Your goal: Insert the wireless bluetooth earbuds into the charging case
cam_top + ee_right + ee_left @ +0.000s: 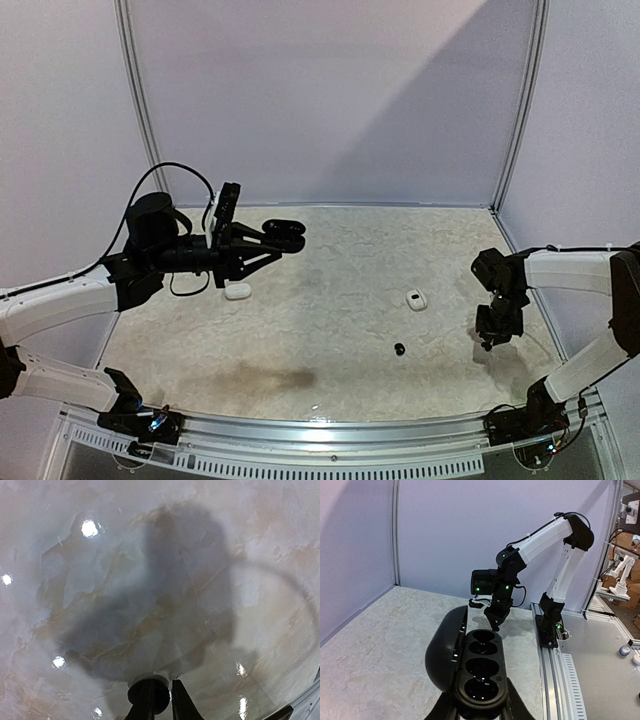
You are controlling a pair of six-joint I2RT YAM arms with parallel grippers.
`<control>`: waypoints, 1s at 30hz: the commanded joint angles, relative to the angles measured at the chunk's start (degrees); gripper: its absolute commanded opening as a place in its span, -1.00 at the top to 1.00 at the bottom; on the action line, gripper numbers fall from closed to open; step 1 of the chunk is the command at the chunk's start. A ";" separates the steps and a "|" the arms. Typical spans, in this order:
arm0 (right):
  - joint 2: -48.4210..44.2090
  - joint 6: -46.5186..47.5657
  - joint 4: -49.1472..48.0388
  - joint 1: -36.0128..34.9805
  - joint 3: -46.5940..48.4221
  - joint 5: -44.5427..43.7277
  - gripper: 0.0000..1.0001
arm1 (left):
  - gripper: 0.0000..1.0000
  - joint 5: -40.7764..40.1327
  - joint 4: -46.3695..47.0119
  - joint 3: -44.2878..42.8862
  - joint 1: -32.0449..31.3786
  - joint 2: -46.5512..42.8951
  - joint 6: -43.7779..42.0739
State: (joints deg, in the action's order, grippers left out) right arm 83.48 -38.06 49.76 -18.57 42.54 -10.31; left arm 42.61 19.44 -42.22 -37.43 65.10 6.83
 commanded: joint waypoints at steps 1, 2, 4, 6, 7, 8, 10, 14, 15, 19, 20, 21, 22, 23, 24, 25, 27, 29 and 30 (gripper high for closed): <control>0.45 0.09 -0.94 0.42 -1.50 2.42 0.75 | 1.00 0.37 0.95 0.84 0.08 -0.94 -0.88; 0.39 0.09 -1.09 0.38 -1.71 3.22 0.76 | 1.00 0.37 0.89 0.82 0.08 -0.94 -0.91; -0.17 0.05 -0.85 0.39 -2.04 4.29 0.76 | 1.00 0.37 0.86 0.82 0.08 -0.92 -0.95; -0.92 -0.45 -0.99 0.39 -2.50 6.10 0.76 | 1.00 0.45 0.86 0.82 0.08 -0.94 -1.08; -1.21 -0.72 -0.94 0.42 -2.73 6.80 0.77 | 1.00 0.46 0.94 0.82 0.08 -0.94 -1.05; -1.57 -1.05 -0.69 0.38 -2.87 7.19 0.77 | 1.00 0.46 0.95 0.82 0.08 -0.83 -1.09; -2.19 -2.09 -0.09 0.33 -3.07 7.81 0.77 | 1.00 0.46 1.01 0.73 0.08 -0.85 -1.03; -3.12 -3.67 0.05 -0.83 -2.96 9.19 0.74 | 1.00 0.48 1.20 0.82 0.08 -0.76 -1.03; -3.36 -3.97 0.19 -1.18 -2.85 9.30 0.74 | 1.00 0.46 1.28 0.90 0.08 -0.76 -1.04; -2.86 -4.80 1.21 -2.35 -2.81 9.64 0.70 | 1.00 0.54 1.43 0.98 0.08 -0.82 -1.15; -2.49 -5.02 1.63 -2.69 -2.93 9.53 0.69 | 1.00 0.54 1.46 0.99 0.08 -0.89 -1.15; -2.35 -5.16 1.72 -2.96 -3.03 9.65 0.68 | 1.00 0.53 1.47 1.07 0.08 -0.88 -1.20; -2.22 -5.38 1.69 -3.27 -3.18 9.68 0.67 | 1.00 0.54 1.48 1.15 0.08 -0.99 -1.19; -2.26 -5.49 1.55 -3.56 -3.37 9.69 0.66 | 1.00 0.54 1.55 1.17 0.08 -1.02 -1.18; -2.31 -5.72 1.22 -3.70 -3.54 9.69 0.64 | 1.00 0.54 1.56 1.25 0.08 -1.04 -1.18; -2.35 -5.82 0.71 -3.83 -3.71 11.16 0.63 | 1.00 0.54 1.56 1.26 0.08 -1.00 -1.14; -2.50 -5.84 -0.93 -3.82 -4.30 13.34 0.63 | 1.00 0.54 1.65 1.26 0.08 -1.03 -1.14; -2.53 -6.01 -2.10 -3.82 -4.74 14.69 0.66 | 1.00 0.54 1.66 1.26 0.08 -1.07 -1.15; -2.54 -6.05 -2.18 -3.76 -4.82 15.04 0.69 | 1.00 0.54 1.65 1.26 0.08 -1.03 -1.20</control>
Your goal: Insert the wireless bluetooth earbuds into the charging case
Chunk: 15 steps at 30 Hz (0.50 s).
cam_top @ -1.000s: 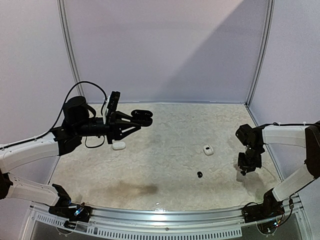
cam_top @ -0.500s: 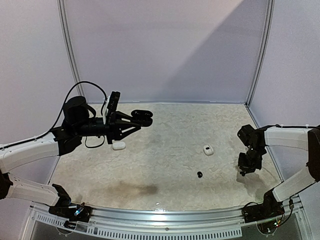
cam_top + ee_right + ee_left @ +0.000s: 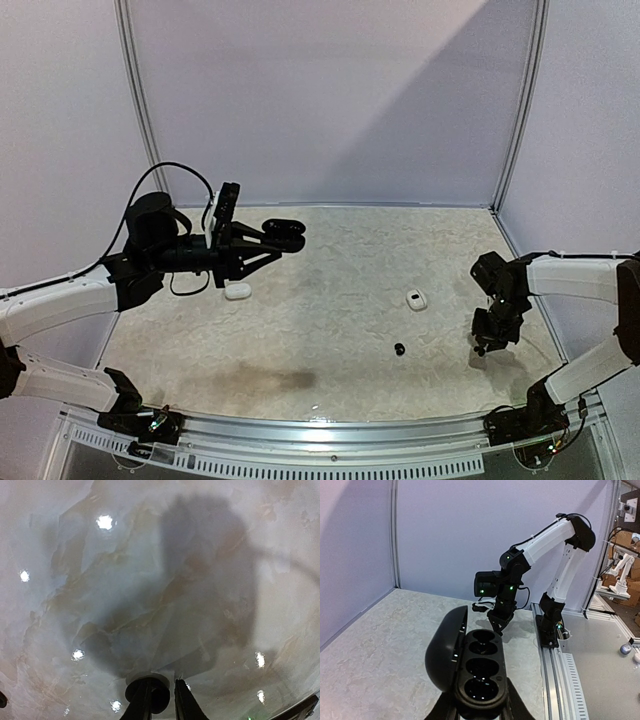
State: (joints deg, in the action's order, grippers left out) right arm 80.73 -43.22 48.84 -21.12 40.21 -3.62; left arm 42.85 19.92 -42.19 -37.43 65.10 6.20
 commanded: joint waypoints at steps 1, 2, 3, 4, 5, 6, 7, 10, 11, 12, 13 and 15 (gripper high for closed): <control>0.13 -0.97 -1.35 -1.30 -2.57 8.65 0.71 | 1.00 0.26 1.17 1.24 0.08 -1.07 -0.57; 0.05 -1.05 -1.46 -1.37 -2.73 9.04 0.72 | 1.00 0.22 1.17 1.24 0.08 -1.11 -0.56; 0.05 -1.13 -1.53 -1.37 -2.83 9.48 0.72 | 1.00 0.22 1.22 1.31 0.08 -1.06 -0.54; 0.04 -1.20 -1.63 -1.47 -2.93 9.83 0.73 | 1.00 0.19 1.25 1.32 0.07 -1.09 -0.53; 0.04 -1.24 -1.83 -1.54 -2.94 10.05 0.73 | 1.00 0.21 1.26 1.33 0.08 -1.11 -0.49; 0.17 -1.25 -1.82 -1.65 -2.75 10.34 0.74 | 1.00 0.22 1.34 1.39 0.08 -1.01 -0.55; 0.50 -1.10 -1.84 -1.72 -2.56 10.60 0.75 | 1.00 0.22 1.41 1.36 0.08 -0.95 -0.51; 2.12 -0.82 -2.30 -2.00 -2.33 11.69 0.81 | 1.00 0.28 1.52 1.41 0.08 -0.94 -0.54; 2.60 -0.78 -2.38 -2.32 -2.28 11.96 0.83 | 1.00 0.26 1.52 1.41 0.08 -1.06 -0.52; 3.36 -0.80 -2.45 -2.80 -2.13 12.11 0.86 | 1.00 0.22 1.52 1.50 0.08 -1.15 -0.44; 3.90 -0.88 -2.44 -3.47 -1.80 12.28 0.89 | 1.00 0.15 1.52 1.57 0.08 -1.20 -0.47; 5.28 -1.15 -2.41 -5.31 -0.63 12.04 0.94 | 1.00 0.13 1.52 1.59 0.08 -1.29 -0.48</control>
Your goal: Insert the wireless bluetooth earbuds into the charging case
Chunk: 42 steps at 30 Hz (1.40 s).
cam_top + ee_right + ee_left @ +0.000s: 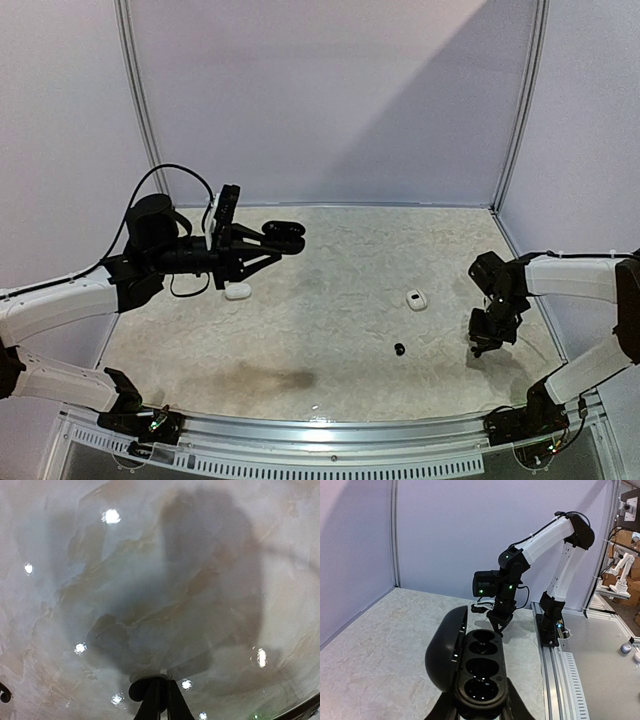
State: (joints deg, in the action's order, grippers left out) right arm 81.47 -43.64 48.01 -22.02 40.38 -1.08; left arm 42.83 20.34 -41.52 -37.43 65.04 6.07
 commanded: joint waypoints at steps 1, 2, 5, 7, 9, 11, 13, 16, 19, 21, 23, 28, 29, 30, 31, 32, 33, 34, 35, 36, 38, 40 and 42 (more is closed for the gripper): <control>5.13 -0.95 -1.43 -5.31 -0.07 9.24 0.95 | 1.00 0.15 1.17 0.91 0.08 -1.18 -0.34; 5.50 -1.19 -1.28 -5.98 0.61 8.99 0.95 | 1.00 0.15 1.19 0.91 0.08 -1.11 -0.31; 6.45 -2.16 -0.61 -8.05 3.12 7.82 1.00 | 1.00 0.17 1.20 0.91 0.07 -1.09 -0.33; 7.12 -2.74 0.02 -10.07 5.11 7.02 1.00 | 1.00 0.15 1.28 0.91 0.08 -1.03 -0.34; 7.98 -3.08 0.53 -11.41 6.65 6.51 1.00 | 1.00 0.06 1.35 1.00 0.08 -1.03 -0.31; 8.71 -3.37 0.64 -12.18 7.24 6.44 1.00 | 1.00 0.06 1.45 1.08 0.08 -1.13 -0.30; 9.17 -3.72 0.47 -12.68 6.98 6.42 0.99 | 1.00 0.06 1.46 1.17 0.08 -1.21 -0.29; 9.15 -4.07 0.02 -13.28 6.42 7.43 0.86 | 1.00 0.01 1.46 1.24 0.08 -1.29 -0.36; 9.00 -4.07 -0.50 -14.06 6.16 9.21 0.75 | 1.00 -0.03 1.46 1.26 0.08 -1.21 -0.44; 8.58 -4.54 -0.15 -15.02 6.20 9.82 0.72 | 1.00 0.08 1.46 1.18 0.08 -1.16 -0.40; 8.24 -5.61 0.38 -16.19 5.99 9.96 0.70 | 1.00 -0.02 1.46 1.22 0.08 -1.23 -0.38; 7.63 -7.77 -0.92 -18.23 3.94 10.44 0.69 | 1.00 0.04 1.55 1.26 0.08 -1.09 -0.33; 7.65 -8.13 -1.40 -18.57 3.58 10.71 0.68 | 1.00 0.12 1.62 1.26 0.08 -1.03 -0.26; 7.65 -8.49 -1.77 -18.96 3.30 10.95 0.67 | 1.00 0.15 1.56 1.20 0.08 -1.04 -0.22; 7.56 -8.75 -2.26 -19.44 3.11 11.27 0.66 | 1.00 0.15 1.55 1.18 0.08 -0.99 -0.22; 7.42 -9.16 -2.70 -19.91 2.98 11.42 0.65 | 1.00 0.19 1.55 1.18 0.08 -1.04 -0.21; 7.20 -9.57 -3.27 -20.35 2.88 11.58 0.65 | 1.00 0.16 1.55 1.18 0.08 -1.03 -0.23; 6.89 -10.34 -3.86 -20.89 2.74 11.70 0.66 | 1.00 0.07 1.55 1.18 0.08 -1.05 -0.11; 6.72 -10.86 -4.66 -21.47 2.58 11.90 0.67 | 1.00 0.06 1.59 1.25 0.08 -1.01 -0.13; 6.69 -11.56 -5.79 -21.89 2.13 12.33 0.68 | 1.00 0.08 1.71 1.26 0.08 -1.00 -0.07; 7.05 -12.80 -7.48 -22.48 1.19 13.13 0.69 | 1.00 0.06 1.80 1.26 0.08 -1.05 -0.05; 7.88 -13.42 -8.29 -22.72 0.32 13.38 0.70 | 1.00 0.14 1.81 1.25 0.08 -1.05 -0.07; 8.64 -13.66 -8.53 -22.80 -0.11 13.45 0.78 | 1.00 0.23 1.81 1.26 0.07 -1.02 -0.07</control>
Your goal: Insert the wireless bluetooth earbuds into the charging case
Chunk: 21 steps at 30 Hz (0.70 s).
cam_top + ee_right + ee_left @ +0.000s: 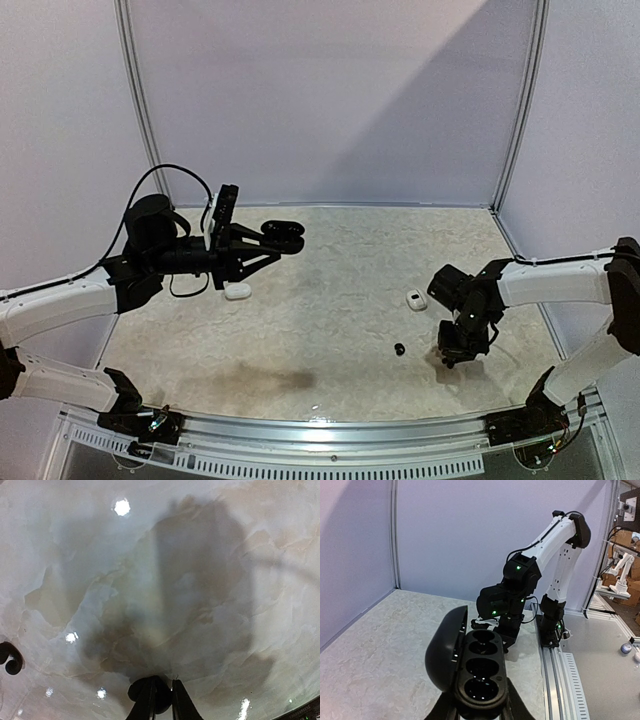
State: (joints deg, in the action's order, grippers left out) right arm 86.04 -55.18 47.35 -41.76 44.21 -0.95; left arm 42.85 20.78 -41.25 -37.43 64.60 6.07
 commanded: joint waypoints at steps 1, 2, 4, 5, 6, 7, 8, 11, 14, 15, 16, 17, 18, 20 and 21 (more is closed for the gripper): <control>4.25 -2.19 -7.99 -3.07 -3.95 13.34 0.81 | 1.00 0.22 1.30 1.00 0.08 -0.57 -0.02; 4.35 -1.93 -8.20 -3.07 -3.89 13.41 0.84 | 1.00 0.22 1.36 0.92 0.08 -0.53 -0.01; 4.55 -1.50 -8.28 -3.07 -3.36 13.60 0.90 | 1.00 0.22 1.37 0.91 0.08 -0.53 -0.03; 4.70 -1.24 -8.25 -3.07 -3.08 13.61 0.93 | 1.00 0.22 1.37 0.87 0.08 -0.45 -0.06; 4.74 -0.90 -8.13 -3.07 -2.81 13.61 0.96 | 1.00 0.22 1.37 0.83 0.08 -0.44 -0.01; 4.62 -0.74 -7.80 -3.07 -2.44 13.44 0.98 | 1.00 0.22 1.33 0.83 0.08 -0.44 -0.05; 4.59 -0.38 -7.25 -3.07 -2.07 13.10 1.00 | 1.00 0.22 1.29 0.81 0.08 -0.51 -0.09; 4.34 1.13 -5.80 -3.58 -0.08 11.56 1.00 | 1.00 0.22 1.20 0.83 0.08 -0.48 -0.29; 3.65 3.33 -4.21 -4.68 3.34 9.06 1.00 | 1.00 0.22 1.07 0.67 0.08 -0.44 -0.50; 3.49 3.85 -3.71 -4.86 4.16 8.20 1.00 | 1.00 0.22 1.08 0.65 0.08 -0.42 -0.52; 3.24 4.44 -3.40 -4.92 4.68 7.49 1.00 | 1.00 0.22 1.11 0.65 0.08 -0.36 -0.53; 2.98 4.75 -3.07 -5.04 5.21 6.55 1.00 | 1.00 0.17 1.11 0.65 0.08 -0.41 -0.46; 2.73 5.06 -2.79 -5.31 5.76 5.43 1.00 | 1.00 0.16 1.11 0.69 0.08 -0.43 -0.57; 1.61 5.74 -2.43 -5.87 7.03 2.45 1.00 | 1.00 0.13 1.08 0.74 0.08 -0.48 -0.62; 1.03 6.06 -2.12 -6.32 7.75 1.48 1.00 | 1.00 0.06 1.11 0.72 0.08 -0.51 -0.54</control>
State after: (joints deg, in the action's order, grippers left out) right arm 88.51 -51.40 46.63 -46.33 48.51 2.79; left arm 42.85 20.78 -41.25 -37.43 64.60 6.02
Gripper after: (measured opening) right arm 0.004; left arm 0.232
